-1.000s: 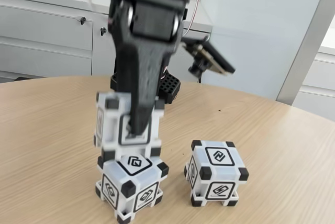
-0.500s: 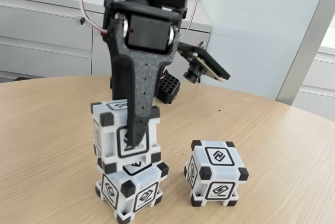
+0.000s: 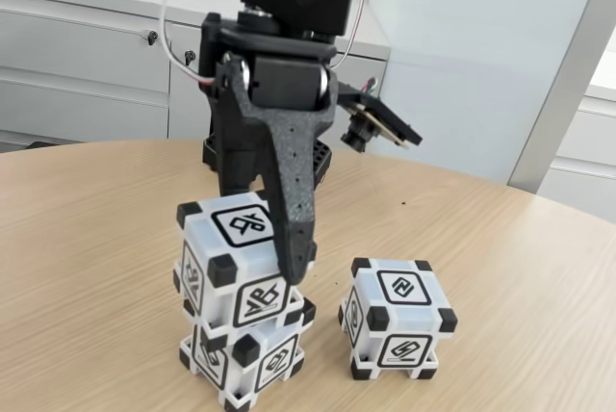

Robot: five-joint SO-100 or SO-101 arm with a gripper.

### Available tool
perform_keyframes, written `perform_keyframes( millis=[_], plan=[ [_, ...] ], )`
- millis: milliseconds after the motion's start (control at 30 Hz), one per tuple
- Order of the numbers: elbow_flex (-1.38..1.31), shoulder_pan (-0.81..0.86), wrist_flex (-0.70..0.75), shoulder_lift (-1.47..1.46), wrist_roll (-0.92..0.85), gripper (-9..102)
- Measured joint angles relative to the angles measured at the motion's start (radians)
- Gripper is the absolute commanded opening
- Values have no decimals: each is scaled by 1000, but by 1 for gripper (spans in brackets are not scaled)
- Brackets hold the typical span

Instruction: Stack cubes from left to right.

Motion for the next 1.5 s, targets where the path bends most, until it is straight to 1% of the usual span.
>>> perform_keyframes(
  millis=[167,400,567,733,833,1033,1233,1333,1500],
  plan=[
    [0,0,84,103,-25,40],
    [0,0,107,334,26,40],
    [0,-12,106,370,43,40],
    [0,-176,106,370,86,39],
    [0,-316,103,370,153,39],
    [0,-522,103,370,337,38],
    [8,-592,103,368,549,38],
    [8,-584,94,368,583,37],
    [28,-589,20,368,612,36]
  ],
)
